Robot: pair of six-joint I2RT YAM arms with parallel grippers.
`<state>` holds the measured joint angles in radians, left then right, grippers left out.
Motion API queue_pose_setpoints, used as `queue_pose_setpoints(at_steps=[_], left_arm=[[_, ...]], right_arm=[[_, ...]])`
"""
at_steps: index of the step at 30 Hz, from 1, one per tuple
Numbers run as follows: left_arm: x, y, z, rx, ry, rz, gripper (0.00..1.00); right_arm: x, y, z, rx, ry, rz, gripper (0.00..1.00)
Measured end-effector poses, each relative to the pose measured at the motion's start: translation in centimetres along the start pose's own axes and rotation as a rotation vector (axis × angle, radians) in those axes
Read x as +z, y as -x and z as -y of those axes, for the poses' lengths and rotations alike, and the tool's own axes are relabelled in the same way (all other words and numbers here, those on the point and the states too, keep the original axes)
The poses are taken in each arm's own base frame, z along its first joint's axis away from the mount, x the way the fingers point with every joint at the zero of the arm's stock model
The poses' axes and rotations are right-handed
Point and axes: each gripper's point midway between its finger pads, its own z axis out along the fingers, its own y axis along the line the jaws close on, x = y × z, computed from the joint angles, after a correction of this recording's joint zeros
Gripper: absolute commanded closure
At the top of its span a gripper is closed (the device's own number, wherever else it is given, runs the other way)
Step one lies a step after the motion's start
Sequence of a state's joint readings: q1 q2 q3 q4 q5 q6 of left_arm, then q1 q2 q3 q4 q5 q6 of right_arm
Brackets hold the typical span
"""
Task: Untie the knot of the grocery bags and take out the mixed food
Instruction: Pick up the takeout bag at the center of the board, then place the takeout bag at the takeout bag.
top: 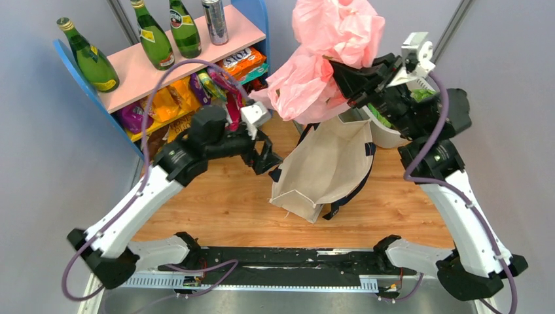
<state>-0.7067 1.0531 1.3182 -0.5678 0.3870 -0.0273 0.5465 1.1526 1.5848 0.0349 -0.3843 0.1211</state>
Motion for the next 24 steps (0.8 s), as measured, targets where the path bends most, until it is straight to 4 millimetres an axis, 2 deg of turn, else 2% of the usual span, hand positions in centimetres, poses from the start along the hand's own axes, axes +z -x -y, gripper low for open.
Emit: queue_pose_setpoints(at_steps=[2,4,8,10,11,13,16,17,20,24], left_arm=[[2.7,-2.2,-1.0,-0.037,-0.004,-0.092,0.01],[4.7,-4.3,-1.7,-0.065,-0.001,-0.171,0.0],[7.1,-6.8,-2.9,-0.092,0.029,-0.273,0.04],[8.0,-7.1,-3.2,-0.093,0.034,-0.297,0.21],[8.5,-7.2,-3.2,-0.093,0.029,-0.303,0.4],[9.3,-7.4,-3.2,-0.097,0.015,-0.316,0.6],[10.0,-7.8,-3.3,-0.093,0.012,-0.333,0.75],[10.1,-7.8,-3.4,-0.094,0.016,-0.335,0.83],[10.0,-7.8,-3.7,-0.082,0.034,-0.322,0.97],[9.3,-8.1,-3.5,-0.068,0.039,-0.281,1.0]], right_arm=[[-1.0,1.1,0.2,-0.032,-0.04,0.01,1.0],[-2.0,2.1,0.5,-0.059,-0.076,0.02,1.0],[-4.2,2.8,0.9,-0.104,-0.143,0.021,1.0],[-5.3,3.1,0.9,-0.111,-0.17,0.022,1.0],[-5.8,3.1,0.9,-0.113,-0.179,0.022,1.0],[-6.8,3.0,0.8,-0.107,-0.196,0.014,1.0],[-8.5,3.2,0.5,-0.093,-0.222,0.001,1.0],[-9.3,3.3,0.4,-0.088,-0.239,-0.006,1.0],[-11.2,3.5,0.1,-0.075,-0.266,-0.024,1.0],[-13.4,3.6,-1.3,-0.065,-0.247,-0.06,1.0]])
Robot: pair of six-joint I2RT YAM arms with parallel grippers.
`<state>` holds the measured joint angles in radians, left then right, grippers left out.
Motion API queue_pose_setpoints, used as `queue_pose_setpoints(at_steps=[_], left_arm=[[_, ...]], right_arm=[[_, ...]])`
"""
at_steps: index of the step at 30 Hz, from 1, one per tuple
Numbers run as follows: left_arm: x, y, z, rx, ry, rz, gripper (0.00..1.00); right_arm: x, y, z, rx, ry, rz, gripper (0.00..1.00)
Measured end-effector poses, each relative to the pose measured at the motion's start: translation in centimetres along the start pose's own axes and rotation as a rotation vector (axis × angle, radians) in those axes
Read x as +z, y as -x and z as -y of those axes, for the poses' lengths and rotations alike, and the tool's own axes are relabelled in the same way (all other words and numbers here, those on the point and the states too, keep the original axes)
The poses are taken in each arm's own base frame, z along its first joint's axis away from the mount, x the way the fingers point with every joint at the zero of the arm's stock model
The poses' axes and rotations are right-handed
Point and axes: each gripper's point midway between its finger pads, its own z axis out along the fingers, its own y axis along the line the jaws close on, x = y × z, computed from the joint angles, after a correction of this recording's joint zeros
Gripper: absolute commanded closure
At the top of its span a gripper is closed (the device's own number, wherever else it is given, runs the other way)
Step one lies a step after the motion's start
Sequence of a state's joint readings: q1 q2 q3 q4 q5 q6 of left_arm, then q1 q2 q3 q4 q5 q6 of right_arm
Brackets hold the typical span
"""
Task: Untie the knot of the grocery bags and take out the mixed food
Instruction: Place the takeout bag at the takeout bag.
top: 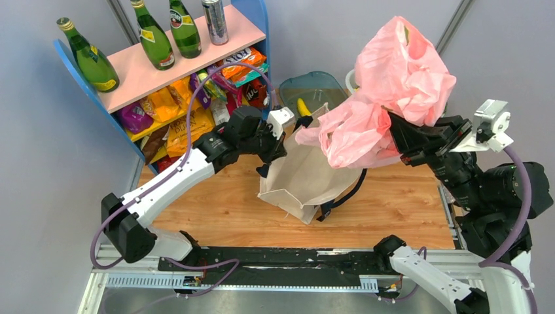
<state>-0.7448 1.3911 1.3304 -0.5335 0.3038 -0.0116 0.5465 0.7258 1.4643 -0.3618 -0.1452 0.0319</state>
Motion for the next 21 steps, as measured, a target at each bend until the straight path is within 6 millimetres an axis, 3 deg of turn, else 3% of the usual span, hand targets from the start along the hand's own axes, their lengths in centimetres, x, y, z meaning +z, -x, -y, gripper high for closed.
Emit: queue_pose_setpoints(at_steps=[3,5,8,12,15,18,21], left_arm=[[-0.5,-0.1,0.2,0.01,-0.002,0.035,1.0],[-0.8,-0.1,0.5,0.013,-0.011,0.054,1.0],[-1.0,-0.1,0.8,0.014,-0.025,0.073,1.0],[-0.8,-0.2,1.1,0.013,-0.041,0.083,1.0],[-0.6,-0.3,1.1,0.009,-0.044,0.084,1.0],[-0.6,-0.6,0.8,0.0,-0.03,0.081,1.0],[-0.9,-0.8,0.2,-0.015,-0.008,0.085,1.0]], right_arm=[[-0.2,-1.1,-0.8,0.01,0.045,-0.057,1.0],[0.5,-3.3,-1.3,0.027,0.08,-0.124,1.0],[2.2,-8.7,-1.6,0.066,0.125,-0.26,1.0],[3.5,-19.4,-1.7,0.133,0.138,-0.511,1.0],[3.2,-26.4,-2.6,0.181,0.157,-0.685,1.0],[1.9,-30.8,-3.7,0.223,0.167,-0.803,1.0],[0.7,-33.5,-4.1,0.257,0.145,-0.869,1.0]])
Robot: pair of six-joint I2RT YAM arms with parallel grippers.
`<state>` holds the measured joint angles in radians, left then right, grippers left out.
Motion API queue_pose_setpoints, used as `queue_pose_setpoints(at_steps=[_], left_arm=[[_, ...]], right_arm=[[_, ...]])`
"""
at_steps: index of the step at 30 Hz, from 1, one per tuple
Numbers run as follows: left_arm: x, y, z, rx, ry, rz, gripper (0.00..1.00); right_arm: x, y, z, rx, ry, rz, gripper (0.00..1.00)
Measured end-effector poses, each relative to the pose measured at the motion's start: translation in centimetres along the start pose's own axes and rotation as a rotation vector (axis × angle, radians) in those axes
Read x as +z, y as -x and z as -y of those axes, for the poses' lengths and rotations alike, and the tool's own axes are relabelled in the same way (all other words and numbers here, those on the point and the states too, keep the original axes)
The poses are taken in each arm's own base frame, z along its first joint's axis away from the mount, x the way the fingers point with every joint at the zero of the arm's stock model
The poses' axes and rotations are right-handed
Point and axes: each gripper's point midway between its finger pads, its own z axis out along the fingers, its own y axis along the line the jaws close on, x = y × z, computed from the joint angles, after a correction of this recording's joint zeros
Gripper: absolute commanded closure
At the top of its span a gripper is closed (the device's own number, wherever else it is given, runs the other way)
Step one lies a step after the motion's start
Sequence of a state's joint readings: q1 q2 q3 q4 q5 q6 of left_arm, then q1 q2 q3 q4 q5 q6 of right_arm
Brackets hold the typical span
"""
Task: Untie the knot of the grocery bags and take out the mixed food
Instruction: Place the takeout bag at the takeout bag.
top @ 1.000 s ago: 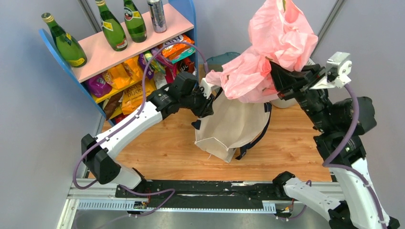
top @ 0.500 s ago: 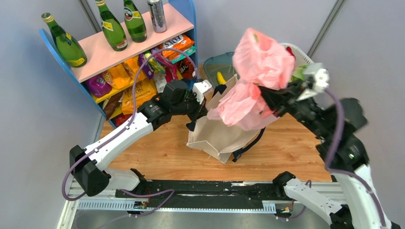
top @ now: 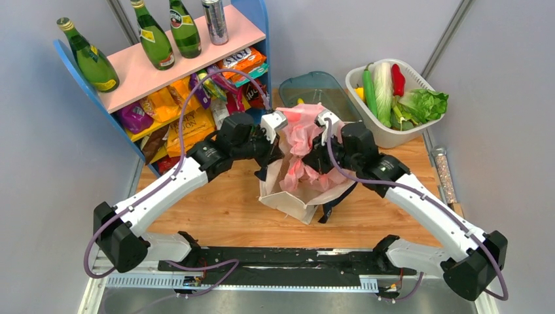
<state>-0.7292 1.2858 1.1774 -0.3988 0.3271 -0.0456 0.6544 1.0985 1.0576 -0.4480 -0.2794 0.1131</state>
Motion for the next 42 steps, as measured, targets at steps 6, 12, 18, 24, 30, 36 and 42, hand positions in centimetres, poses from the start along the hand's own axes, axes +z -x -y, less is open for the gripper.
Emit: queue_pose_setpoints(at_steps=[6,12,18,24,30,36,42], left_arm=[[-0.8,0.1,-2.1,-0.069,0.051,0.019,1.0],[-0.9,0.3,-3.0,-0.107,0.07,0.038,1.0],[-1.0,0.3,-3.5,-0.121,0.081,0.046,1.0],[-1.2,0.2,-3.9,-0.127,0.094,0.046,1.0],[-1.3,0.3,-4.2,-0.129,0.105,0.05,1.0],[-1.3,0.4,-4.3,-0.127,0.111,0.055,1.0],[-1.4,0.4,-4.8,-0.126,0.135,0.056,1.0]], right_arm=[[3.5,-6.0,2.5,0.119,-0.089,-0.154,1.0],[7.6,-12.8,5.4,0.221,-0.194,-0.35,1.0],[10.3,-18.2,8.1,0.281,-0.301,-0.453,1.0],[11.4,-19.2,8.8,0.311,-0.334,-0.455,0.77],[11.0,-17.8,8.3,0.305,-0.318,-0.422,0.25],[8.7,-13.3,6.9,0.233,-0.264,-0.32,0.0],[5.8,-8.1,4.0,0.177,-0.153,-0.245,0.0]])
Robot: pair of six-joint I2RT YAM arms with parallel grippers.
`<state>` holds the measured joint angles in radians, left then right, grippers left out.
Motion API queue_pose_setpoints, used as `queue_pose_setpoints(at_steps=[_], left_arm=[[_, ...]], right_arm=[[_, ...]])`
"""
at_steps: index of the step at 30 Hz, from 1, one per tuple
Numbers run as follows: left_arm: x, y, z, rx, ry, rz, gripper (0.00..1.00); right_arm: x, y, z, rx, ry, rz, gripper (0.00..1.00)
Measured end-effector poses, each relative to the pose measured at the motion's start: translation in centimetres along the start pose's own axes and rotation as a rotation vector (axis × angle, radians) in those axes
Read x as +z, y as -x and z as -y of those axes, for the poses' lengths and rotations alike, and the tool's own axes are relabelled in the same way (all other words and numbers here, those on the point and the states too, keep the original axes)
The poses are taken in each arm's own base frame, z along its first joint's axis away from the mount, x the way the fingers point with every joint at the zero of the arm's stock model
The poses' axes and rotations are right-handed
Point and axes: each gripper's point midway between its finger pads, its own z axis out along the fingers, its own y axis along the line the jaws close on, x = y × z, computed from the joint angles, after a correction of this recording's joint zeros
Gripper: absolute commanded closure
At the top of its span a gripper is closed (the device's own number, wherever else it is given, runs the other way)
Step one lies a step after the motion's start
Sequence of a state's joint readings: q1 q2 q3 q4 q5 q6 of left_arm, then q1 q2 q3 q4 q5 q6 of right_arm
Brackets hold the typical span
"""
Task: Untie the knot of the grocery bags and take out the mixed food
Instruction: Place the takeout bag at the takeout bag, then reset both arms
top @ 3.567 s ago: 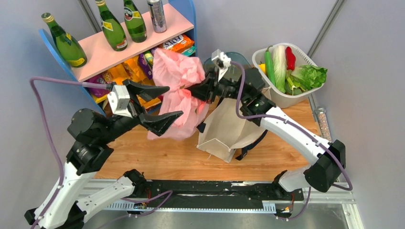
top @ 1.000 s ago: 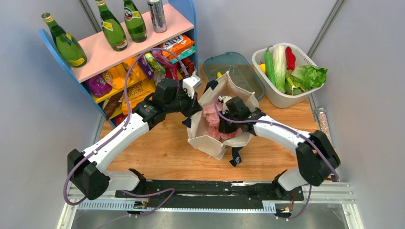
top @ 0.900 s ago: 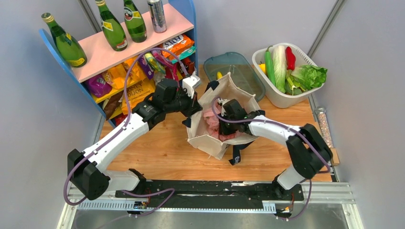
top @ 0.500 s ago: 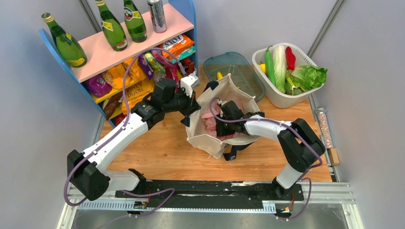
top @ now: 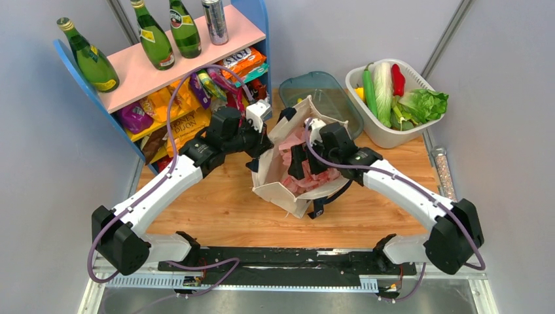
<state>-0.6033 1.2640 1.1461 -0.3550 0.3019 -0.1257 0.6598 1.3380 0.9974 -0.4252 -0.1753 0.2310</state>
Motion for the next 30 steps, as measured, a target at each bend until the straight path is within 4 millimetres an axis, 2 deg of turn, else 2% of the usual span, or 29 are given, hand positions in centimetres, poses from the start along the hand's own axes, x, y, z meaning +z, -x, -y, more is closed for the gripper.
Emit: queue_pose_setpoints(at_steps=[5,9,12,15,17,21,26,30], left_arm=[[0.0,0.0,-0.2,-0.001,0.007,0.0,1.0],[0.0,0.0,-0.3,-0.002,0.013,-0.002,1.0],[-0.1,-0.1,-0.3,-0.007,0.017,-0.006,1.0],[-0.4,-0.1,-0.2,-0.025,0.019,-0.021,1.0],[-0.9,-0.1,0.1,-0.045,0.018,-0.04,1.0],[-2.8,0.3,0.8,-0.077,0.016,-0.06,1.0],[-6.1,0.3,2.0,-0.107,0.014,-0.054,1.0],[-7.3,-0.6,2.2,-0.14,0.026,-0.083,1.0]], right_arm=[[-3.8,3.9,-3.2,-0.031,0.122,0.072,0.0],[-7.7,6.8,-5.8,-0.066,0.219,0.153,0.0],[-10.9,9.0,-7.1,-0.091,0.259,0.231,0.0],[-14.1,11.6,-7.3,-0.11,0.255,0.329,0.0],[-16.3,13.6,-7.0,-0.125,0.231,0.407,0.0],[-18.5,15.7,-5.9,-0.133,0.156,0.499,0.0],[-18.3,16.8,-3.3,-0.09,0.063,0.536,0.0],[-18.0,17.4,1.0,0.015,-0.022,0.57,0.0]])
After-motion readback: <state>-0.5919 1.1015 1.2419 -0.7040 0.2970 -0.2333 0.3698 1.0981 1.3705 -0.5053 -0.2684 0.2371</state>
